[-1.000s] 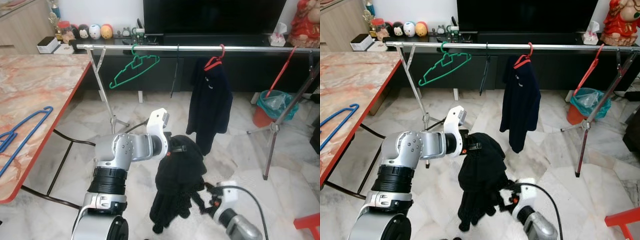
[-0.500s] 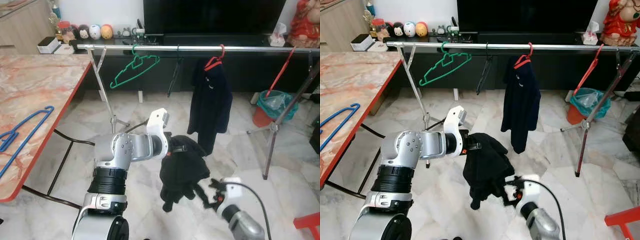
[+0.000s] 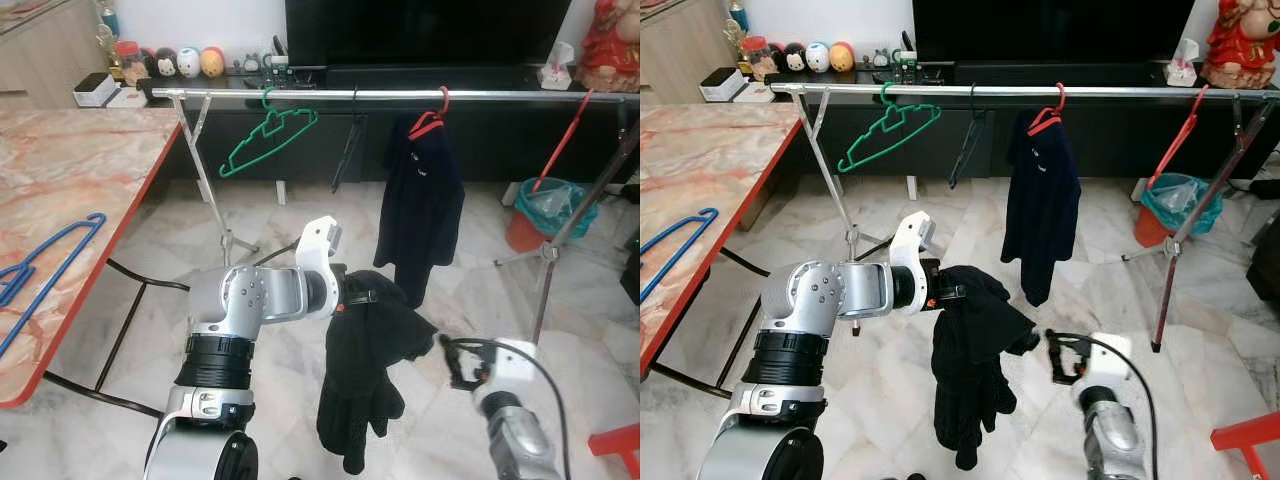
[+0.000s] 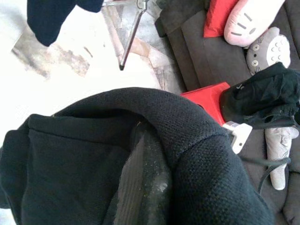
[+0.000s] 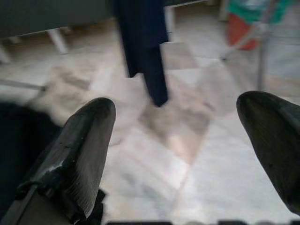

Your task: Hang hanger

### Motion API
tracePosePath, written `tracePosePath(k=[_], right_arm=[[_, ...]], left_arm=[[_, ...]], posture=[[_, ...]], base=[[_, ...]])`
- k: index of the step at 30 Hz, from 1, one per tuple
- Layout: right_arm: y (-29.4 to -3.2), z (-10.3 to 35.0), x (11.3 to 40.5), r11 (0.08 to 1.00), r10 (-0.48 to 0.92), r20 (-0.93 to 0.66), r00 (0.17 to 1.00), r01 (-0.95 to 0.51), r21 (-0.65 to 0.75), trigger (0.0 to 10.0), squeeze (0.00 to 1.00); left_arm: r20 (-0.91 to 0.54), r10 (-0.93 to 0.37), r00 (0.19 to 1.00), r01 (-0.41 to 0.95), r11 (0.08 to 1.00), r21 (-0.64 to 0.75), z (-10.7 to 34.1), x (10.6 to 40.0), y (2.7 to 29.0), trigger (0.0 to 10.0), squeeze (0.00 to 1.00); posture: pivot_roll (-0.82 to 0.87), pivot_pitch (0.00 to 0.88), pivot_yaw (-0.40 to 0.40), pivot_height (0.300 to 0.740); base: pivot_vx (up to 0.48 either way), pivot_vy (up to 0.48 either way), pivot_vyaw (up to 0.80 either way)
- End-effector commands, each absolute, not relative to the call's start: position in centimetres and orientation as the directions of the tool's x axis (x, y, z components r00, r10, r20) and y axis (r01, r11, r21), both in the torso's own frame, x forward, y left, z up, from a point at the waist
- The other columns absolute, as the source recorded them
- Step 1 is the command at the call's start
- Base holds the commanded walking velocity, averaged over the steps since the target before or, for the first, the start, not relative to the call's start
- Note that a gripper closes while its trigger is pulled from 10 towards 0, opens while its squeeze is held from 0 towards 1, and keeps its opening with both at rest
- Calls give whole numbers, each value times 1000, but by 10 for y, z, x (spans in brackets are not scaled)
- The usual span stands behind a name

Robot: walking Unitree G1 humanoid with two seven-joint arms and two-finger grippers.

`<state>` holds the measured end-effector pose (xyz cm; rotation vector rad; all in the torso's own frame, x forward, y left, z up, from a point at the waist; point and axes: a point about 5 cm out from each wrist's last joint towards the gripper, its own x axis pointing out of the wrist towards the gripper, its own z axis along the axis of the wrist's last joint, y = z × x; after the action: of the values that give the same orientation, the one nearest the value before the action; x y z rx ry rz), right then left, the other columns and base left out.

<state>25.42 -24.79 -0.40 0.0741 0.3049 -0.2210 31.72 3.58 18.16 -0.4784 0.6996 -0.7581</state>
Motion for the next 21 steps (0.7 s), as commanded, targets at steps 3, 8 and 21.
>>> tracePosePath(k=[3, 8, 21], right_arm=[[-247, -3, 257, 969, -207, -299, 932, 237, 68, 10000, 0], [-216, -6, 259, 976, 46, -280, 959, 16, 217, 10000, 0], [-181, 10, 230, 817, 493, -79, 867, -429, 385, 10000, 0]], left_arm=[[-348, -780, 519, 504, 609, -613, 197, 316, 30, 10000, 0], [-348, -781, 519, 507, 609, -610, 197, 316, 30, 10000, 0], [-367, -772, 518, 497, 621, -606, 185, 317, 29, 10000, 0]], posture=[[2, 0, 59, 740], [0, 0, 61, 740], [-17, 0, 67, 740]], base=[[0, 0, 0], [0, 0, 0], [0, 0, 0]])
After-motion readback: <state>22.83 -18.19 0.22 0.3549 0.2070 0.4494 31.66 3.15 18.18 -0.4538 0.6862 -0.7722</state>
